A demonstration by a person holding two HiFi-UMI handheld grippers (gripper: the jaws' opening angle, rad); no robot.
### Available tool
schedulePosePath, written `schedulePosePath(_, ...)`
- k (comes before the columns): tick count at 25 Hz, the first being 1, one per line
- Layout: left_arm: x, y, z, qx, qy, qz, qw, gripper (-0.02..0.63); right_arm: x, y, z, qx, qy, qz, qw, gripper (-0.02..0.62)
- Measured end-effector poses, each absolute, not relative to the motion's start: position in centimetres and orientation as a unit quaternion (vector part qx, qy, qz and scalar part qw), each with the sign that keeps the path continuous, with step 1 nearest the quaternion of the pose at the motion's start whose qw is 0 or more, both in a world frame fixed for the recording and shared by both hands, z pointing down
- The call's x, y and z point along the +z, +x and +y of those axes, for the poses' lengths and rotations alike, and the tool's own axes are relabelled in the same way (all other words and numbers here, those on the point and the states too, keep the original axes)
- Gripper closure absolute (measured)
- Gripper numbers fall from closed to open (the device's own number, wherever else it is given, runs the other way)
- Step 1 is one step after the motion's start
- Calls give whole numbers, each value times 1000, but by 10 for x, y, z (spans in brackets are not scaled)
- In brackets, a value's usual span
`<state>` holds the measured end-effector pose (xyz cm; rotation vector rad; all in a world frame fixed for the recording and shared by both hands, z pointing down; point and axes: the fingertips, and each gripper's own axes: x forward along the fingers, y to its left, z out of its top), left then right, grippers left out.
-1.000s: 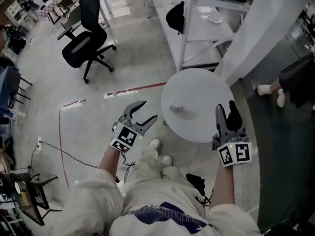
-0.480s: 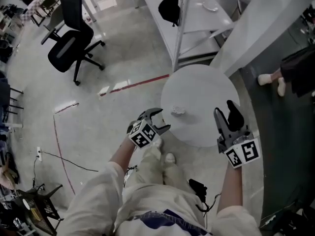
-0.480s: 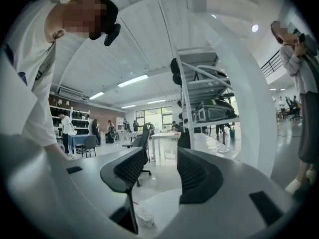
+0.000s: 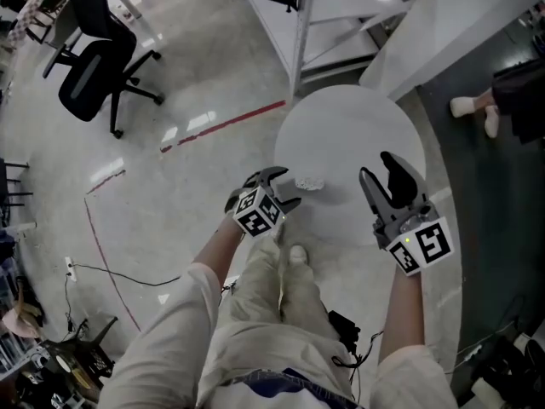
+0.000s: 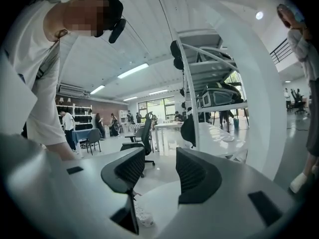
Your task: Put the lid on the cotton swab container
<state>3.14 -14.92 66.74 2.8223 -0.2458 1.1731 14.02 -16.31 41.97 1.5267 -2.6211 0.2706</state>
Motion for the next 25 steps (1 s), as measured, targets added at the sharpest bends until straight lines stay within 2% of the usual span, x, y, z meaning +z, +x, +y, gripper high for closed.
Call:
schedulePosePath(16,689,50,-155,398,918,3,-1,291,450,132,-184,111,508,-852,67,390)
schedulePosePath(25,692,53,-149,401,916,16,-18,385,471,133,-189,123,489,-858,96,397)
